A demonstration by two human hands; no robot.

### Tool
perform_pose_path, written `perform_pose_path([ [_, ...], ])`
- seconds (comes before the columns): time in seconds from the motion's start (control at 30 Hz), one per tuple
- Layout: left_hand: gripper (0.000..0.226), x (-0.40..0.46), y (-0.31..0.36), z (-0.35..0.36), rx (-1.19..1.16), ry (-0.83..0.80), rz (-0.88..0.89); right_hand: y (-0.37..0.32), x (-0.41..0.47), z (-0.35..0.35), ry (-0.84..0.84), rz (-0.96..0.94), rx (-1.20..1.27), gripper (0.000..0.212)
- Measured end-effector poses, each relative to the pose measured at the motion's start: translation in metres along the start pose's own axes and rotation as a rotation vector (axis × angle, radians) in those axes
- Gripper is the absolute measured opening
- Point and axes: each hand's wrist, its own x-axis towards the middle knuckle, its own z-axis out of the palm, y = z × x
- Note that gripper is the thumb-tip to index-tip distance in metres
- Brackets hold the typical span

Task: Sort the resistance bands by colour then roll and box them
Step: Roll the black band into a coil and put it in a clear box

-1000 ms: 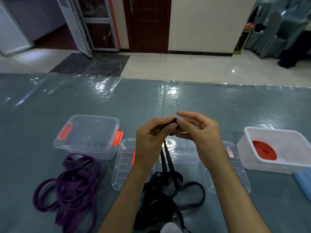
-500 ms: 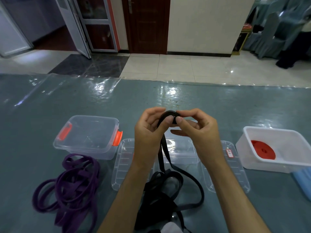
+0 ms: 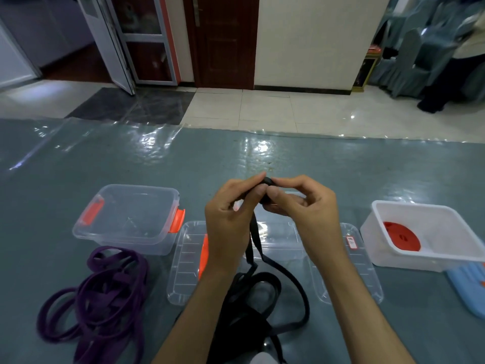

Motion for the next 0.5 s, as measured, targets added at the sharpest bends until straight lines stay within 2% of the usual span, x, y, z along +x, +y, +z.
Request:
perform_pose_path([
  [0.1,0.02,-0.003,0.003,0.003,-0.025,0.077,0.002,-0.006,0.004,-0.001,0.009,-0.027,0.006,0.013],
  [0.2,0.021,-0.003,-0.001,0.004,0.021,0.03,0.058,-0.007,0.005,0.0,0.009,-0.053,0.003,0.018],
  [0.4,0.03,-0.001,-0.009,-0.003,0.168,-0.065,0.064,0.0,0.003,0.002,-0.033,-0.021,-0.038,0.006],
  [0.5,0.025,-0.003,-0.009,-0.008,0.065,-0.037,-0.057,-0.001,0.011,-0.006,-0.019,-0.036,-0.162,0.009],
])
